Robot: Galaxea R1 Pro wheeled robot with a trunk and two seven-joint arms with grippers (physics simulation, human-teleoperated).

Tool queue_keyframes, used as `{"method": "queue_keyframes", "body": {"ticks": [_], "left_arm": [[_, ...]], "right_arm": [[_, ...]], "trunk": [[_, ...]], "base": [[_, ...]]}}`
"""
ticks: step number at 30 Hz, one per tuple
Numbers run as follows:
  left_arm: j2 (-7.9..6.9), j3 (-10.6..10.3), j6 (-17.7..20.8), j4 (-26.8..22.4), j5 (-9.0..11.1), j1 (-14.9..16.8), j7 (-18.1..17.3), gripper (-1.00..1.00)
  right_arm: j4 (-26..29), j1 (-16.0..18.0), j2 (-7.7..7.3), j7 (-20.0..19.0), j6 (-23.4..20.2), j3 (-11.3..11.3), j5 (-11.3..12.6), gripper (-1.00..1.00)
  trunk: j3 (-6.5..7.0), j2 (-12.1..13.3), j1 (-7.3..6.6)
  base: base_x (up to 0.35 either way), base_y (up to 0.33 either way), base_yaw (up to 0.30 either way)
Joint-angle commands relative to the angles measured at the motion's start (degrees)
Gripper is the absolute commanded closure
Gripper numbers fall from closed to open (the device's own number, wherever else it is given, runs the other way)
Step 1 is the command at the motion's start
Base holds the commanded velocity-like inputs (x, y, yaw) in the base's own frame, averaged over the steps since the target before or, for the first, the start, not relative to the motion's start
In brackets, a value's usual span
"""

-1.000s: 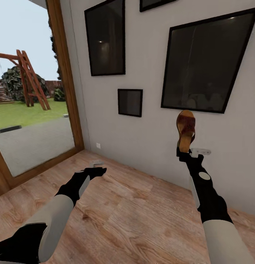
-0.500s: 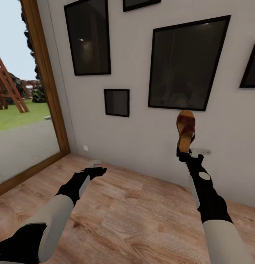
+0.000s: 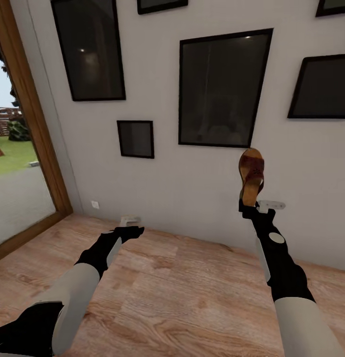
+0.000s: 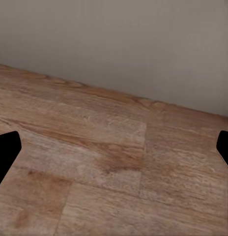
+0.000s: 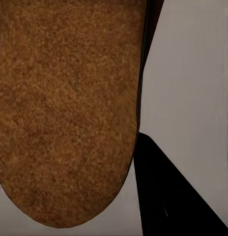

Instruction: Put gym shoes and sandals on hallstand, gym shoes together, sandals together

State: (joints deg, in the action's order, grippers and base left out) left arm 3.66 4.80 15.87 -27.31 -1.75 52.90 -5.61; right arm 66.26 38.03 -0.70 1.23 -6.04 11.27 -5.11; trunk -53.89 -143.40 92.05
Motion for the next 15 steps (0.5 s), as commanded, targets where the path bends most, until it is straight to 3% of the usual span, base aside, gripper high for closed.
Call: {"method": "queue_keyframes", "body": {"ticks": [1, 15], "left_arm": [[0.06, 0.48, 0.39, -0.11, -0.19, 0.01, -0.39, -1.00], [0.03, 0.48, 0.39, -0.11, -0.19, 0.01, -0.39, -1.00]], "right_arm": [[0.09, 0.03, 0.00, 0.10, -0.38, -0.02, -0.34, 1.00], [0.09, 0.03, 0.00, 0.10, -0.38, -0.02, -0.34, 1.00]], "trunk": [[-0.06, -0.03, -0.01], [-0.06, -0.03, -0.01]], "base": [[0.000, 0.000, -0.267], [0.000, 0.000, -0.267]]}}
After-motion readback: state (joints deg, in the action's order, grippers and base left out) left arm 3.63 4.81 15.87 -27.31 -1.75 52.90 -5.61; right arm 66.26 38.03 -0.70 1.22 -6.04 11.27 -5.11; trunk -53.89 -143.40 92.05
